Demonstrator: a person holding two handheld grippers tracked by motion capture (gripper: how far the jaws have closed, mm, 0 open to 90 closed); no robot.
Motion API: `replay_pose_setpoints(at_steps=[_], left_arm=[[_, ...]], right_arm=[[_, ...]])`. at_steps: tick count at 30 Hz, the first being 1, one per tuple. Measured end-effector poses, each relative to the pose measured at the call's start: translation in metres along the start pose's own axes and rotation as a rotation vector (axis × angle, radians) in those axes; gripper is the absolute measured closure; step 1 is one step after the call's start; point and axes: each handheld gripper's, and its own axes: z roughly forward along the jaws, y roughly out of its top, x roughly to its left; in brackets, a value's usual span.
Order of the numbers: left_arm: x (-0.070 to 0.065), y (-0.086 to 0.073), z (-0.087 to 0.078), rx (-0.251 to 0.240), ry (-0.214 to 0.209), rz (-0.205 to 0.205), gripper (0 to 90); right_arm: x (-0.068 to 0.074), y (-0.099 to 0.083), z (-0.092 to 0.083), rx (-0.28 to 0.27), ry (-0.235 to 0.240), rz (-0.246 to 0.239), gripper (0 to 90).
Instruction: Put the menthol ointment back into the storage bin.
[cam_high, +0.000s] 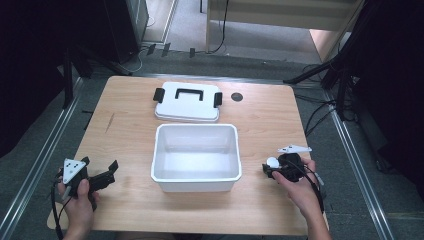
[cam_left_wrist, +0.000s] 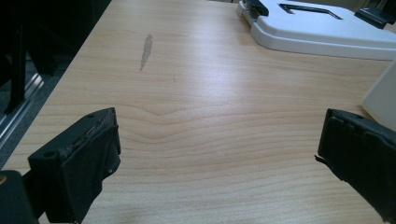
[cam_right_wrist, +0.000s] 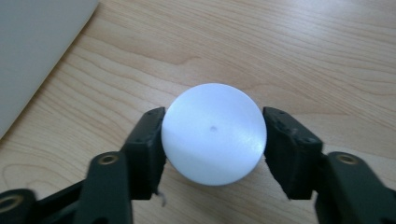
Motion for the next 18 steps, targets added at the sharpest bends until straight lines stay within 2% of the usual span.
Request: replay_pose_setpoints(at_steps=[1, 5, 8, 12, 18], left_arm=[[0.000, 0.000, 0.000, 0.000, 0.000, -0.001, 0.0], [0.000, 0.000, 0.000, 0.001, 0.000, -0.001, 0.0], [0.000, 0.000, 0.000, -0.001, 0.000, -0.005, 0.0], [0.001, 0.000, 0.000, 0.000, -0.001, -0.004, 0.0], [0.001, 0.000, 0.000, -0.001, -0.001, -0.005, 0.0]], right_arm=[[0.000, 0.002, -0.001, 0.012, 0.008, 0.003, 50.6], [0.000, 0.008, -0.003, 0.040, -0.010, -0.008, 51.2], [0.001, 0.012, -0.005, 0.050, 0.003, -0.012, 51.3], [0.004, 0.019, -0.009, 0.075, 0.020, -0.049, 51.3], [0.010, 0.035, -0.022, 0.072, 0.036, -0.075, 51.4]])
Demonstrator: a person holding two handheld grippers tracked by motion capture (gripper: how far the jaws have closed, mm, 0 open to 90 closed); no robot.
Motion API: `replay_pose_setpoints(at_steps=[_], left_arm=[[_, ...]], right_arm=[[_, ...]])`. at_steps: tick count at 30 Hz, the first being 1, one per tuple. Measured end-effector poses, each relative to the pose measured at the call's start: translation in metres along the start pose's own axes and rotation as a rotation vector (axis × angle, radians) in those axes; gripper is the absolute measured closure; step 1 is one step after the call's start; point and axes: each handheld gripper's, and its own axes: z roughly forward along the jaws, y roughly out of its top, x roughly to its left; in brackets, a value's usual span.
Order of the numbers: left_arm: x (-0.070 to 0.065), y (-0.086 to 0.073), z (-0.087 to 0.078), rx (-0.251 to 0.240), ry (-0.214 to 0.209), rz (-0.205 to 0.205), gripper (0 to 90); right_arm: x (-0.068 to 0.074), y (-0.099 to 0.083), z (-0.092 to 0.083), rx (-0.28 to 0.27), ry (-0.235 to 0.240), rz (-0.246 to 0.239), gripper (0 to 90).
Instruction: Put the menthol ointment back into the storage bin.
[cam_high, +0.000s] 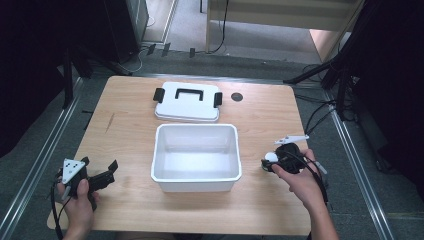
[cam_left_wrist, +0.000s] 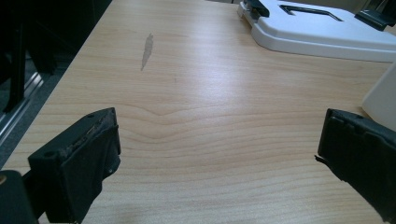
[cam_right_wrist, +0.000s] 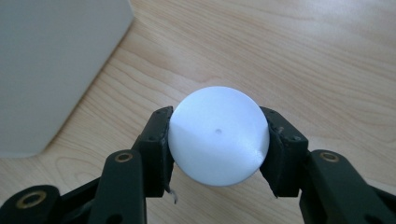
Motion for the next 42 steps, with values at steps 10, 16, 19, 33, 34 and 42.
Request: replay_pose_setpoints(at_steps=[10, 16, 19, 33, 34, 42], left_arm=[[0.000, 0.000, 0.000, -0.002, -0.002, -0.003, 0.0], [0.000, 0.000, 0.000, -0.003, -0.002, -0.005, 0.0], [0.000, 0.000, 0.000, -0.004, -0.002, -0.008, 0.0], [0.001, 0.000, 0.000, -0.005, -0.005, -0.013, 0.0], [0.001, 0.000, 0.000, -0.004, -0.006, -0.015, 0.0], [0.002, 0.000, 0.000, -0.005, -0.005, -0.020, 0.0]], right_arm=[[0.015, 0.028, -0.022, 0.015, 0.021, -0.064, 51.4], [0.022, 0.043, -0.029, 0.038, 0.034, -0.094, 51.4], [0.025, 0.050, -0.032, 0.053, 0.042, -0.100, 51.4], [0.038, 0.079, -0.042, 0.057, 0.060, -0.134, 51.4], [0.040, 0.081, -0.042, 0.060, 0.062, -0.138, 51.4], [0.050, 0.095, -0.046, 0.062, 0.081, -0.161, 51.4]])
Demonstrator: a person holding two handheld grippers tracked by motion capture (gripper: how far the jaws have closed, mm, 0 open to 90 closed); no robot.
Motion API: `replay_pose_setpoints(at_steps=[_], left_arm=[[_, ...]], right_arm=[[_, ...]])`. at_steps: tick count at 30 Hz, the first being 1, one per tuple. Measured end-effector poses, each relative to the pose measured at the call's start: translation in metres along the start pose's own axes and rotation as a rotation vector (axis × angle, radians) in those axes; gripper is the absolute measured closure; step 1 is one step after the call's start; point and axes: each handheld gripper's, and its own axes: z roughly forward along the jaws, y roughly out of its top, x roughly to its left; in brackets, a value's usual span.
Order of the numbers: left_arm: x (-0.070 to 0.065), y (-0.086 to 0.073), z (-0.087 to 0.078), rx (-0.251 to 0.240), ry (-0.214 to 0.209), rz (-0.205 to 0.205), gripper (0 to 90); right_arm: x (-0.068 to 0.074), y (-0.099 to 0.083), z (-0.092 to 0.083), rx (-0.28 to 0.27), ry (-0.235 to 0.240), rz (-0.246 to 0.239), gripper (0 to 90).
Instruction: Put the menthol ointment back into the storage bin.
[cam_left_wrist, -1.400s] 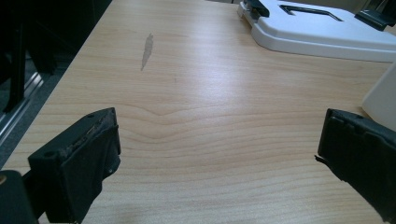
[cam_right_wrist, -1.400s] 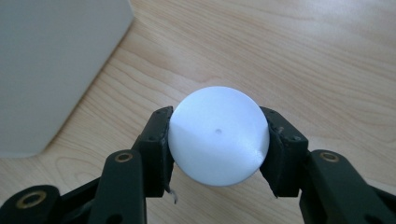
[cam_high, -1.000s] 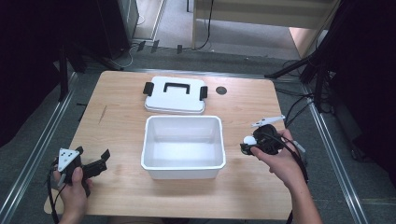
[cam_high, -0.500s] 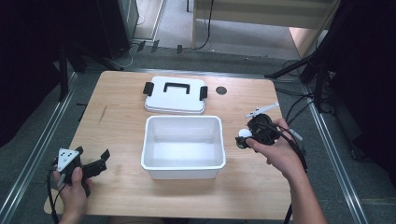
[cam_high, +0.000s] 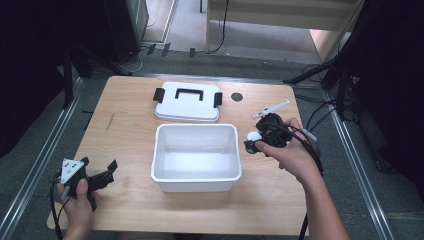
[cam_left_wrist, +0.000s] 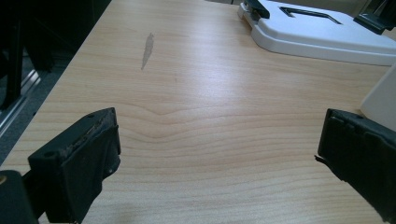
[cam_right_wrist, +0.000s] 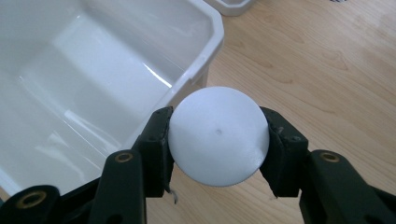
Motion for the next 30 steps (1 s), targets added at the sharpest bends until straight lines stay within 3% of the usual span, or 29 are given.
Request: replay_pose_setpoints(at_steps=[15, 23, 30], left_arm=[[0.002, 0.000, -0.001, -0.004, -0.002, -0.020, 0.0], [0.002, 0.000, -0.001, -0.006, -0.005, -0.023, 0.0], [0.002, 0.000, -0.001, -0.009, -0.008, -0.024, 0.0]], right_arm=[[0.012, 0.015, -0.001, 0.016, 0.045, -0.014, 51.4], [0.031, 0.028, 0.004, 0.040, 0.069, -0.071, 51.4], [0.041, 0.035, 0.012, 0.047, 0.087, -0.092, 51.4]])
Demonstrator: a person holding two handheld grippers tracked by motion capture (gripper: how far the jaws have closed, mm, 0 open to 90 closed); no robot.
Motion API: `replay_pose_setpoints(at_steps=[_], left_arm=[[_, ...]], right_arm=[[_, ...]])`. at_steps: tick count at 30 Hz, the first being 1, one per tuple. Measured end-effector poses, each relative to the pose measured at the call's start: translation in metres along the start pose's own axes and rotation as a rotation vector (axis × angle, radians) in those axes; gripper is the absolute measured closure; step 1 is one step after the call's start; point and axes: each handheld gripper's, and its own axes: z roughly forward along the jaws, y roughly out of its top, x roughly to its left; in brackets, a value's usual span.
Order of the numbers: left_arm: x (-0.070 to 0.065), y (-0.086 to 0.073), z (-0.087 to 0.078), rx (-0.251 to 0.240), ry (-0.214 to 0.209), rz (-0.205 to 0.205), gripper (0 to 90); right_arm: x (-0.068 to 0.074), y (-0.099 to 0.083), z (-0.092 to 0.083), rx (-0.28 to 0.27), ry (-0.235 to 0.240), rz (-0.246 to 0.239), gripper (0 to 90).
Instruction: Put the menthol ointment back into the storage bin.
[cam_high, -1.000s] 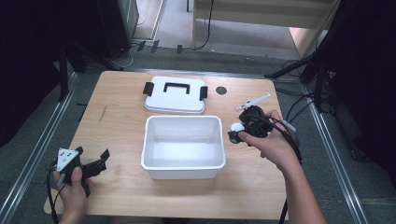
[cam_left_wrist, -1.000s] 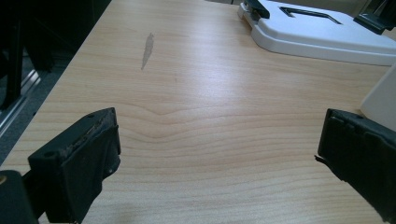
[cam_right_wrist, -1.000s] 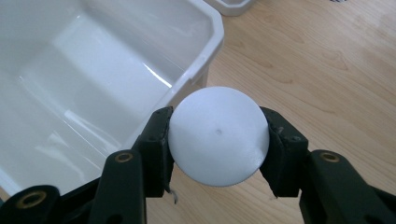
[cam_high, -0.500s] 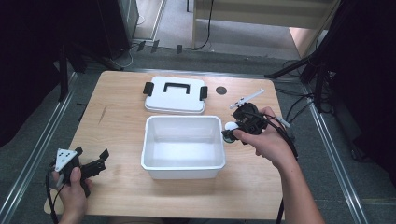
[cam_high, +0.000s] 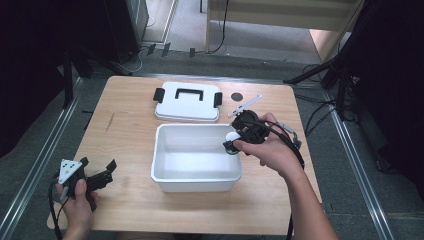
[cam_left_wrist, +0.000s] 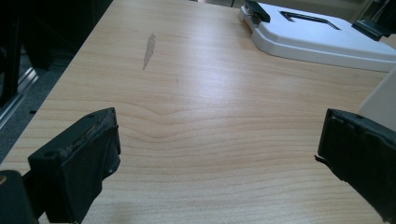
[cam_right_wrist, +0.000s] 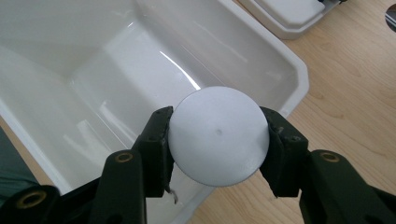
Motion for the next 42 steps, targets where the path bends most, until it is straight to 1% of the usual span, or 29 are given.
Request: replay_pose_setpoints(at_steps=[9, 11, 14, 20, 26, 34, 35, 37, 39, 42], left_arm=[[0.000, 0.000, 0.000, 0.006, -0.001, 0.006, 0.0], [0.000, 0.000, 0.000, 0.006, 0.001, 0.007, 0.0], [-0.001, 0.000, 0.000, 0.003, 0.002, 0.005, 0.0], [-0.001, 0.000, 0.000, 0.003, 0.001, 0.005, 0.0], [-0.001, 0.000, 0.000, 0.005, 0.000, 0.011, 0.0], [-0.001, 0.000, 0.000, 0.006, -0.002, 0.014, 0.0], [-0.001, 0.000, 0.000, 0.006, -0.002, 0.014, 0.0], [-0.001, 0.000, 0.000, 0.006, -0.002, 0.014, 0.0], [-0.001, 0.000, 0.000, 0.008, -0.002, 0.016, 0.0], [-0.001, 0.000, 0.000, 0.009, -0.003, 0.015, 0.0]], right_arm=[[0.008, 0.007, 0.010, 0.010, 0.015, -0.014, 51.4], [0.010, 0.008, 0.013, 0.009, 0.022, -0.026, 51.4], [0.012, 0.010, 0.017, 0.016, 0.024, -0.031, 51.4], [0.014, 0.010, 0.023, 0.023, 0.030, -0.040, 51.4], [0.017, 0.009, 0.039, 0.052, 0.041, -0.048, 51.4], [0.025, 0.009, 0.061, 0.095, 0.053, -0.066, 51.4], [0.025, 0.009, 0.061, 0.095, 0.053, -0.066, 51.4], [0.028, 0.010, 0.070, 0.113, 0.056, -0.071, 51.4], [0.030, 0.010, 0.075, 0.122, 0.060, -0.074, 51.4], [0.032, 0.011, 0.084, 0.147, 0.051, -0.080, 51.4]])
